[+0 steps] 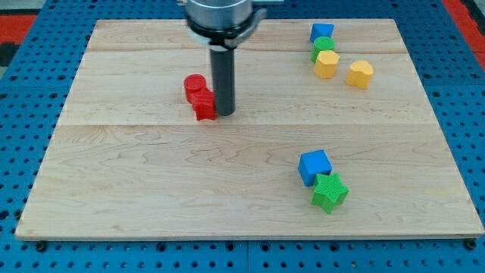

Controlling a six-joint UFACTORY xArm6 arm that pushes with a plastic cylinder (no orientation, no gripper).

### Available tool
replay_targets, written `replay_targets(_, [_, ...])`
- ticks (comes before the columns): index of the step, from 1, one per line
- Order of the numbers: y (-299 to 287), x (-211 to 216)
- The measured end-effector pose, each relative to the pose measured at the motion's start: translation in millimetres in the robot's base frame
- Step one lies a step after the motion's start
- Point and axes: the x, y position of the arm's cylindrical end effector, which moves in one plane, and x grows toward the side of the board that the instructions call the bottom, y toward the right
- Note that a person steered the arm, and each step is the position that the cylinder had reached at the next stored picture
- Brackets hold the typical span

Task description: Adjust the yellow heart to the right of the yellow hexagon

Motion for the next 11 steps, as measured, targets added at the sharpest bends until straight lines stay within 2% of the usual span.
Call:
replay_targets(1, [23.4,0.0])
replay_targets(4, [44.3,-2.4])
replay_targets(6, [220.6,-13.9])
replay_targets(7, [254.7,-35.8])
replay_targets(9, [236.1,-58.3])
replay_targets(10, [267.9,-62.1])
replay_targets(11, [249.2,-80.6])
